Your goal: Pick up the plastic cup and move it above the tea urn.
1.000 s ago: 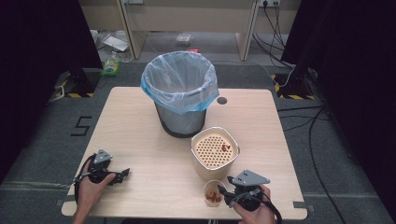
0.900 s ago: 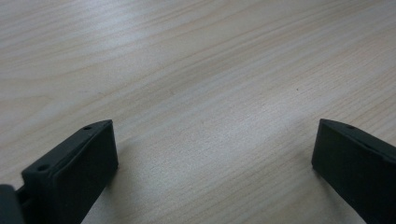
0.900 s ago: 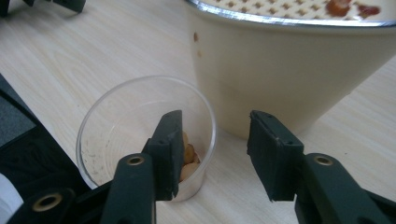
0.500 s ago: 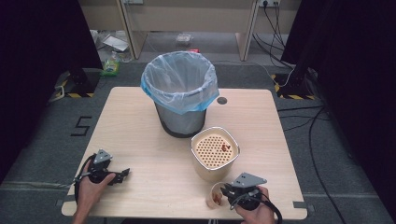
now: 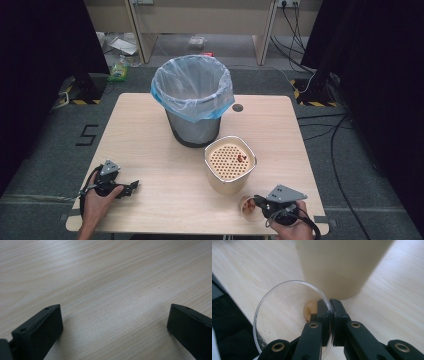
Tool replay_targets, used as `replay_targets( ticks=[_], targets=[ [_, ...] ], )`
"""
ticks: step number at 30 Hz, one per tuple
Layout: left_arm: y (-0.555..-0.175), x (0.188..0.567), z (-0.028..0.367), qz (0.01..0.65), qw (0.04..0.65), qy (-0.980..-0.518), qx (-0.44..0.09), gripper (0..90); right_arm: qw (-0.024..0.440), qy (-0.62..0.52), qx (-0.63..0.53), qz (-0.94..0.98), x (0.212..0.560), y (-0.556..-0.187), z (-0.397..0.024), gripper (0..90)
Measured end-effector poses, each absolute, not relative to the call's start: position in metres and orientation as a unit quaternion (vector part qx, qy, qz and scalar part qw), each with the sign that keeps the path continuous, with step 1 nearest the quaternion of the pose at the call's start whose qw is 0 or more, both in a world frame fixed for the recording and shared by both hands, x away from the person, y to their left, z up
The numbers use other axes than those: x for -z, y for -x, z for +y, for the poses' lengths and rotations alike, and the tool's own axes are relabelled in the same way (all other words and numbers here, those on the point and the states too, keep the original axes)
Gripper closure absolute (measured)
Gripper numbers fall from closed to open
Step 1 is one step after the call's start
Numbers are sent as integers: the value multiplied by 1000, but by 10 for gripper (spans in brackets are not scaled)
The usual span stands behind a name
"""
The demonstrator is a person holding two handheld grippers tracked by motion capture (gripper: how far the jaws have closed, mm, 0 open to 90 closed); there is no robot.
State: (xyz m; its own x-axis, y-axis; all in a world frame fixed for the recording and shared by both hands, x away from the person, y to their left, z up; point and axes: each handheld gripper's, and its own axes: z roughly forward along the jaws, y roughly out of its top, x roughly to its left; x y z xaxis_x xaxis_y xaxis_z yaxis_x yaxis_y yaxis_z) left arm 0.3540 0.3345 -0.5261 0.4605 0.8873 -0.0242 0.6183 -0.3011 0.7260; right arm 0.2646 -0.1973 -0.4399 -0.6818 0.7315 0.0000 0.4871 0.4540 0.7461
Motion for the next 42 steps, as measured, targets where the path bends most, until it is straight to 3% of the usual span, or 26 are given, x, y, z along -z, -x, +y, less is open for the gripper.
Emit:
replay_targets(
  ticks=[17, 42],
  targets=[
    [-354, 526, 335, 481, 344, -782, -196, 0, 243, -410, -361, 802, 427, -297, -241, 872],
    [-354, 526, 335, 481, 343, -782, -196, 0, 327, -422, -353, 769, 405, -367, -255, 872]
  ],
)
